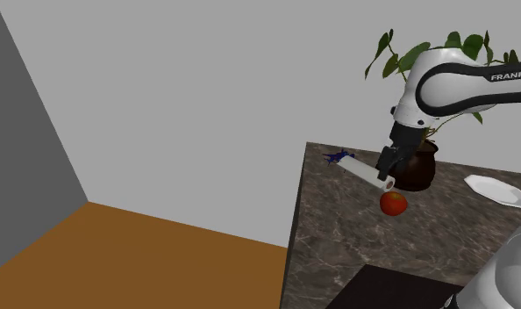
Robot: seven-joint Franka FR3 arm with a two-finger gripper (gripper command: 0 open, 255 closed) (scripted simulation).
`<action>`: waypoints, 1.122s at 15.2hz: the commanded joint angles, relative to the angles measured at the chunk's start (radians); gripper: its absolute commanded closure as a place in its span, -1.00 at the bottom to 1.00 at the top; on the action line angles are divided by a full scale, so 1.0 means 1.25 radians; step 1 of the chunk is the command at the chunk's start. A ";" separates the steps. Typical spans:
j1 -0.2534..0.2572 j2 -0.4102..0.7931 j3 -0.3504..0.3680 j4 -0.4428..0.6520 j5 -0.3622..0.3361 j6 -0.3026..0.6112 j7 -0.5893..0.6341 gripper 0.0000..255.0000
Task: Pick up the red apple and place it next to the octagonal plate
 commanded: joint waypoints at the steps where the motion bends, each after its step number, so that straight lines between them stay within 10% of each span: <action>1: -0.012 0.024 -0.021 -0.025 -0.021 0.050 -0.023 -1.00; 17: -0.045 0.204 -0.113 -0.124 -0.084 0.330 -0.100 -1.00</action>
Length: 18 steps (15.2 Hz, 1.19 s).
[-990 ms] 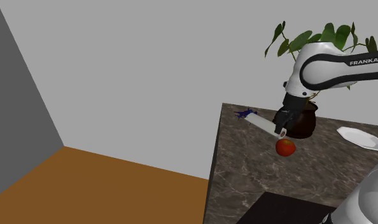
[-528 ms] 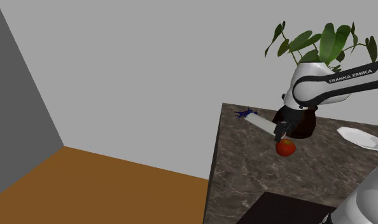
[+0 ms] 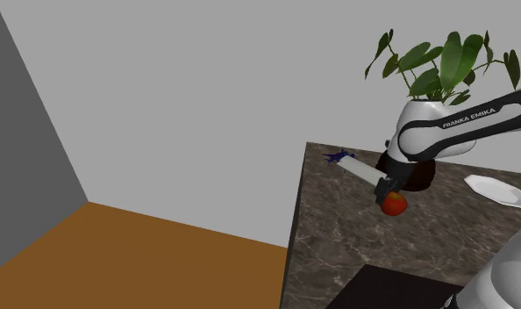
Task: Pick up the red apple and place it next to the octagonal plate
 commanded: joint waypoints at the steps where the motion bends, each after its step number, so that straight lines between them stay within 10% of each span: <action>1: 0.001 0.001 0.000 -0.003 0.000 0.005 0.001 -1.00; 6: 0.000 0.001 0.000 -0.003 0.000 0.005 0.001 -1.00; 7: 0.000 0.001 0.000 -0.003 0.000 0.005 0.001 1.00; 18: -0.001 -0.018 0.005 0.007 0.000 -0.024 0.003 1.00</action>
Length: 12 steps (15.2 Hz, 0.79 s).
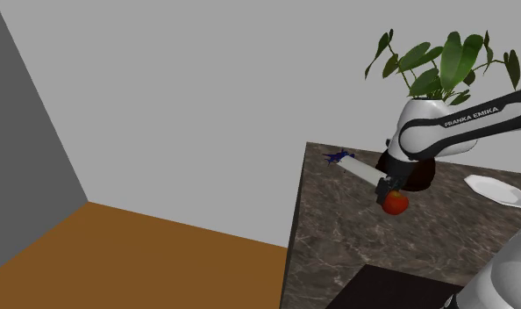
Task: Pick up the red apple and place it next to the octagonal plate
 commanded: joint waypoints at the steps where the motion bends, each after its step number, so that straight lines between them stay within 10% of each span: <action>1: -0.001 -0.016 0.005 0.010 0.001 -0.026 0.002 1.00; 12: -0.003 -0.096 0.029 0.080 0.008 -0.176 0.008 1.00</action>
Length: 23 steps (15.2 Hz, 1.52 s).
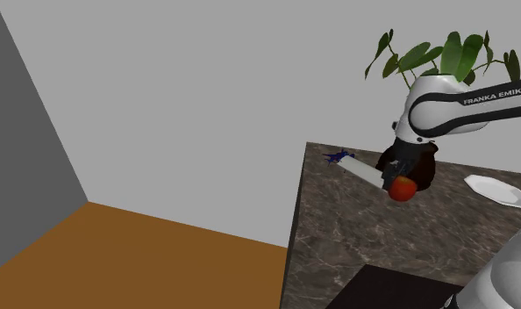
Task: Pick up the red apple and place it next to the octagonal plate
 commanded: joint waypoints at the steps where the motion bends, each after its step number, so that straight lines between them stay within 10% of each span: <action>1: 0.000 -0.011 0.003 0.018 0.002 -0.029 -0.001 1.00; 15: 0.004 -0.057 0.027 0.129 0.017 -0.186 0.001 1.00; 23: -0.068 -0.042 -0.106 0.167 -0.070 -0.194 -0.158 1.00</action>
